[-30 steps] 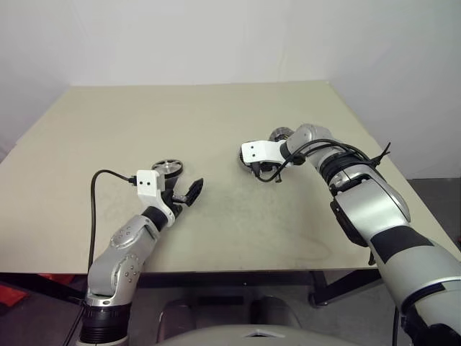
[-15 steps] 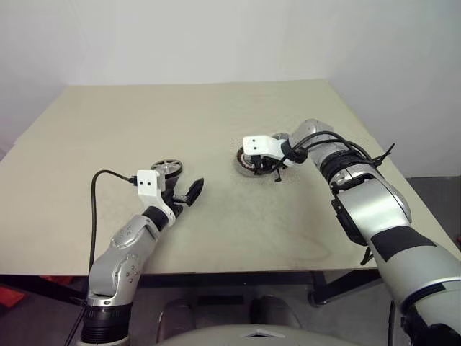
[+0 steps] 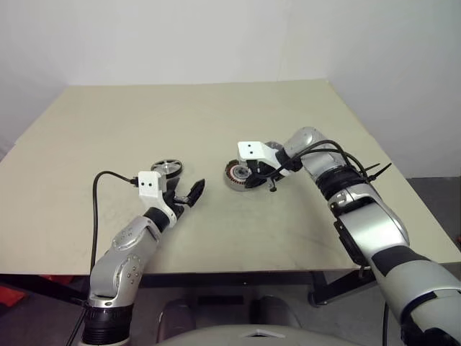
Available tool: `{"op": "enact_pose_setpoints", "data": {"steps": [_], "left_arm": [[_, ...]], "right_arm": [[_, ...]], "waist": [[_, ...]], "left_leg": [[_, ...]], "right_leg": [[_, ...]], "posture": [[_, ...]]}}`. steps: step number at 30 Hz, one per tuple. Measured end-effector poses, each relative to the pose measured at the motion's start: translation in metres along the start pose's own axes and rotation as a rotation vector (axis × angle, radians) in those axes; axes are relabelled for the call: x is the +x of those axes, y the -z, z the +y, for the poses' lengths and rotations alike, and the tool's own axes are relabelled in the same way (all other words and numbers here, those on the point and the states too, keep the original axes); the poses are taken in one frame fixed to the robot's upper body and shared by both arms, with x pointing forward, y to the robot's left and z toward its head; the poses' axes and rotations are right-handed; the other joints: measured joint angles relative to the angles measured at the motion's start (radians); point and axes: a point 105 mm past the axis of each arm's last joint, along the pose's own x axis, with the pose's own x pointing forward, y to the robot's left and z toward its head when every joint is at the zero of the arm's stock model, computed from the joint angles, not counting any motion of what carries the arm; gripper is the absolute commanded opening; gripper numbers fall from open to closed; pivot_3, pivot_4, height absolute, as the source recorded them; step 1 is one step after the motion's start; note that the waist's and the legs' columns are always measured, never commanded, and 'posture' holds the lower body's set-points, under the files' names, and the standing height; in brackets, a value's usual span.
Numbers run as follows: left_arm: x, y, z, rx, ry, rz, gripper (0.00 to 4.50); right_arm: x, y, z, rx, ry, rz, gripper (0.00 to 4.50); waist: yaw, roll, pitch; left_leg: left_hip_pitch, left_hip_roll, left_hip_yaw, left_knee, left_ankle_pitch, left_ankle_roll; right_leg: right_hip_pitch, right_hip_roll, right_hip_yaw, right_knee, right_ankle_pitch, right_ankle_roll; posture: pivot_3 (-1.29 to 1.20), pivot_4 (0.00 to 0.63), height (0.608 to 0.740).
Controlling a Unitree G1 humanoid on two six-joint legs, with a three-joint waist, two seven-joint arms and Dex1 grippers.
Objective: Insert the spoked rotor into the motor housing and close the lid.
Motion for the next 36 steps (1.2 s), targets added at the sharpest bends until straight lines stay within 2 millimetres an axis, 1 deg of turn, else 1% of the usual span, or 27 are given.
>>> {"op": "enact_pose_setpoints", "data": {"steps": [4, 8, 13, 17, 22, 25, 28, 32, 34, 36], "left_arm": [[0.000, 0.000, 0.000, 0.001, -0.001, 0.000, 4.50], [0.000, 0.000, 0.001, 0.004, -0.001, 0.001, 4.50], [-0.001, 0.000, 0.001, 0.006, -0.002, 0.002, 4.50], [-0.001, 0.000, 0.002, 0.010, -0.003, 0.004, 4.50], [-0.001, 0.000, 0.003, 0.015, -0.005, 0.006, 4.50], [-0.002, -0.001, 0.004, 0.020, -0.009, 0.006, 4.50], [-0.003, -0.011, 0.011, 0.008, -0.031, -0.024, 4.50], [-0.005, -0.032, 0.016, -0.006, -0.051, -0.092, 4.50], [-0.005, -0.038, 0.017, -0.022, -0.057, -0.110, 4.50], [-0.006, -0.040, 0.021, -0.041, -0.074, -0.117, 4.50]], "right_arm": [[0.001, -0.011, 0.005, -0.014, -0.003, -0.019, 0.02], [0.007, -0.011, 0.011, -0.003, -0.013, -0.019, 0.02], [0.012, -0.012, 0.009, 0.019, 0.014, -0.026, 0.02], [0.018, -0.008, 0.010, 0.047, 0.022, -0.027, 1.01], [0.021, -0.011, 0.010, 0.056, 0.029, -0.041, 2.68], [0.018, -0.014, 0.011, 0.060, 0.022, -0.058, 2.68], [0.012, -0.026, 0.014, 0.060, -0.002, -0.114, 2.68], [0.002, -0.051, 0.022, 0.062, -0.039, -0.219, 2.68], [-0.003, -0.062, 0.025, 0.074, -0.045, -0.268, 2.68], [-0.006, -0.068, 0.021, 0.128, -0.020, -0.328, 2.68]], "waist": [[0.000, 0.000, 0.000], [0.000, 0.000, 0.000], [0.000, 0.000, 0.000], [0.000, 0.000, 0.000], [-0.001, 0.000, 0.000], [0.000, 0.000, 0.000], [0.000, 0.000, 0.000], [0.000, -0.001, 0.000], [0.002, -0.001, 0.000], [0.002, -0.001, -0.001]], "left_leg": [[0.001, 0.000, 0.000, 0.000, 0.000, -0.001], [0.001, 0.000, 0.000, 0.000, 0.000, -0.002], [0.001, 0.000, 0.000, 0.000, 0.001, -0.003], [0.002, 0.000, 0.000, 0.000, 0.001, -0.003], [0.003, 0.000, -0.001, 0.000, 0.002, -0.004], [0.003, 0.000, -0.001, -0.001, 0.002, -0.004], [0.003, 0.000, -0.001, -0.001, 0.002, -0.004], [0.003, 0.000, -0.001, -0.001, 0.002, -0.004], [0.003, 0.000, -0.001, -0.001, 0.002, -0.004], [0.004, 0.000, -0.001, -0.001, 0.002, -0.005]], "right_leg": [[0.000, 0.000, 0.000, 0.001, 0.000, 0.000], [0.000, 0.000, 0.000, 0.000, 0.000, 0.000], [0.000, 0.000, 0.000, 0.001, 0.000, 0.000], [0.002, 0.000, 0.000, 0.001, 0.000, 0.000], [0.002, 0.000, 0.000, 0.001, 0.000, 0.000], [0.002, 0.000, 0.000, 0.001, 0.000, 0.000], [0.002, 0.000, 0.000, 0.001, 0.000, 0.000], [0.002, 0.000, 0.000, 0.001, 0.000, 0.000], [0.002, 0.000, 0.000, 0.001, 0.000, 0.000], [0.003, 0.000, 0.000, 0.001, 0.001, 0.000]], "posture": [[0.00, 0.000, 0.740], [0.00, 0.000, 0.740], [0.00, 0.000, 0.740], [0.00, 0.000, 0.740], [0.00, 0.000, 0.740], [0.00, 0.000, 0.740], [0.00, 0.000, 0.740], [0.00, 0.000, 0.740], [0.00, 0.000, 0.740], [0.00, 0.000, 0.740]]}}
